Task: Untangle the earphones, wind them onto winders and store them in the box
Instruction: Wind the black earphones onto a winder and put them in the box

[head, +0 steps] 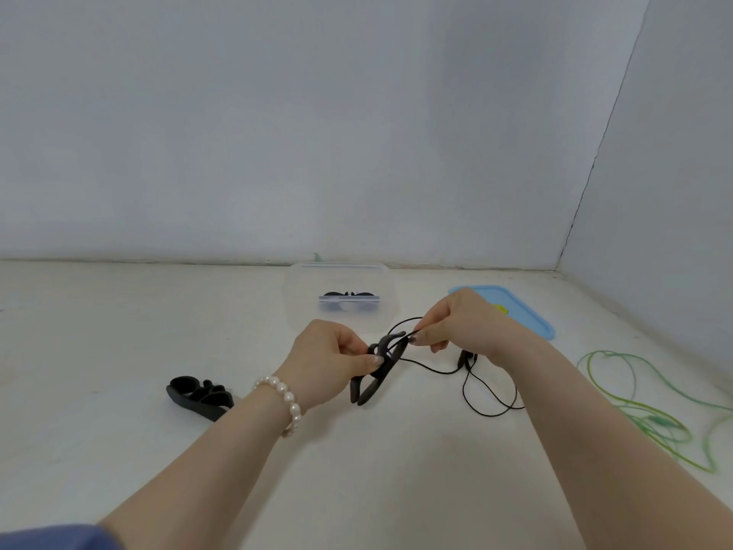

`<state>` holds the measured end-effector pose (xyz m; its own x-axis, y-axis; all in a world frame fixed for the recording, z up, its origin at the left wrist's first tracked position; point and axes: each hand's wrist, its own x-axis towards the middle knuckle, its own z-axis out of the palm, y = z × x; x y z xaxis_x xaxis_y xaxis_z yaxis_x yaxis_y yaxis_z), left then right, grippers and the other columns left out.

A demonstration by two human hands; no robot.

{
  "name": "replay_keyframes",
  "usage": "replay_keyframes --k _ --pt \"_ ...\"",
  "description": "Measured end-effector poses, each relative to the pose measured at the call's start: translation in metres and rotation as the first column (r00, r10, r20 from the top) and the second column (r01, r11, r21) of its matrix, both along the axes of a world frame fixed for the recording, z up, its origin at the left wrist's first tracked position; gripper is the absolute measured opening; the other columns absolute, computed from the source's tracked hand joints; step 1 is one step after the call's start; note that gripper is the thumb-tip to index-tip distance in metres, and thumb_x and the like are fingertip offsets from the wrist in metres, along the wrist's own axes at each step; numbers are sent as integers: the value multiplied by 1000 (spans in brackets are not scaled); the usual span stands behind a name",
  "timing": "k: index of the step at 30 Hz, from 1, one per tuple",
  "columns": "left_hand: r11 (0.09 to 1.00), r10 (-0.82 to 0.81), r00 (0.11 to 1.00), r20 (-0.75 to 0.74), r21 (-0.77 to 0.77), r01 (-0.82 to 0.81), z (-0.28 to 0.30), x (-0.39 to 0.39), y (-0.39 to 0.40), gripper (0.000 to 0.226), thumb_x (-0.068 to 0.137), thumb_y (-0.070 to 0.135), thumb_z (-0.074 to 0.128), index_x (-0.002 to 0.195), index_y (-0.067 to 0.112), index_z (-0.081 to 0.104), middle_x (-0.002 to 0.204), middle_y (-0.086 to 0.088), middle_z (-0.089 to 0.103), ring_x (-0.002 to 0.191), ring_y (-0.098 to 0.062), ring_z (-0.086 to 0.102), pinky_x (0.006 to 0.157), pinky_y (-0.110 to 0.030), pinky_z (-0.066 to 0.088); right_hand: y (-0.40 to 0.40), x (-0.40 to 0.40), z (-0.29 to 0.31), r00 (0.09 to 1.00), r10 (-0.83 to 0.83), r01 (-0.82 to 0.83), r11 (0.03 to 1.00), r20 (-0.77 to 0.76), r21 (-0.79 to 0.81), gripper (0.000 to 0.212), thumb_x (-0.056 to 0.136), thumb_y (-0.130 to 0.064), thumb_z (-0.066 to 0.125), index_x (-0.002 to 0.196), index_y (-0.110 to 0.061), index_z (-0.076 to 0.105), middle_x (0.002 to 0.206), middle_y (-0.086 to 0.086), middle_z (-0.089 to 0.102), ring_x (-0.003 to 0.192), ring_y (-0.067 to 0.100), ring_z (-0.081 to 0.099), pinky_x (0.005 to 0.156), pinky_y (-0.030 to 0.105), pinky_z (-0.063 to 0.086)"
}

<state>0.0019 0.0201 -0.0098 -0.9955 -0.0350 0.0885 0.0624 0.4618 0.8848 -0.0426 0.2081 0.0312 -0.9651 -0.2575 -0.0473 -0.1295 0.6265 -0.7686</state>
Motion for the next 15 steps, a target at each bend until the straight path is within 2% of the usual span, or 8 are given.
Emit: replay_keyframes --k 2,4,7,9,11,13,15 --pt "998 50 998 -29 -40 -51 -3 -3 -1 16 73 17 75 75 2 69 67 -8 67 60 -14 56 64 -27 45 -2 3 4 999 37 -36 999 19 -40 7 74 -15 75 69 -12 71 51 -4 59 50 4 51 51 7 38" --pt "994 102 992 -68 -32 -104 -3 -5 -2 14 74 18 74 71 7 67 70 -8 68 63 -17 58 64 -28 46 -6 8 8 988 134 -125 984 70 -123 5 75 -15 74 74 -10 74 53 -1 62 58 10 55 64 16 42" --pt "975 209 972 -111 99 -198 0 -6 -3 15 76 18 73 65 14 64 71 -7 68 71 -23 63 73 -35 51 -15 15 8 923 334 -293 932 192 -211 7 81 -11 67 81 -11 74 69 4 70 70 17 61 77 27 48" --pt "944 256 961 -100 241 -226 2 -6 -2 15 77 17 72 66 12 64 64 -4 64 66 -19 61 69 -31 51 -21 18 3 865 420 -367 903 273 -225 12 86 -8 62 87 -13 72 75 4 72 69 15 64 78 27 49" --pt "880 252 966 -51 427 -207 5 -4 -1 14 80 15 69 68 9 63 63 -4 61 60 -15 57 56 -19 46 -26 20 -3 810 473 -418 880 347 -224 15 89 -10 57 89 -14 72 77 3 73 68 13 66 76 27 50" --pt "800 205 979 -1 577 -167 8 -1 2 13 82 14 66 72 8 62 64 -5 60 57 -12 54 55 -21 40 -29 20 -9 777 491 -436 871 394 -225 17 92 -14 55 91 -15 72 76 3 72 66 14 67 73 27 50" --pt "754 143 990 13 647 -117 10 2 5 12 82 14 64 72 8 63 63 -4 61 56 -12 53 58 -24 37 -29 20 -11 773 488 -450 872 406 -192 17 92 -18 55 91 -17 72 73 2 71 65 13 66 71 26 49"
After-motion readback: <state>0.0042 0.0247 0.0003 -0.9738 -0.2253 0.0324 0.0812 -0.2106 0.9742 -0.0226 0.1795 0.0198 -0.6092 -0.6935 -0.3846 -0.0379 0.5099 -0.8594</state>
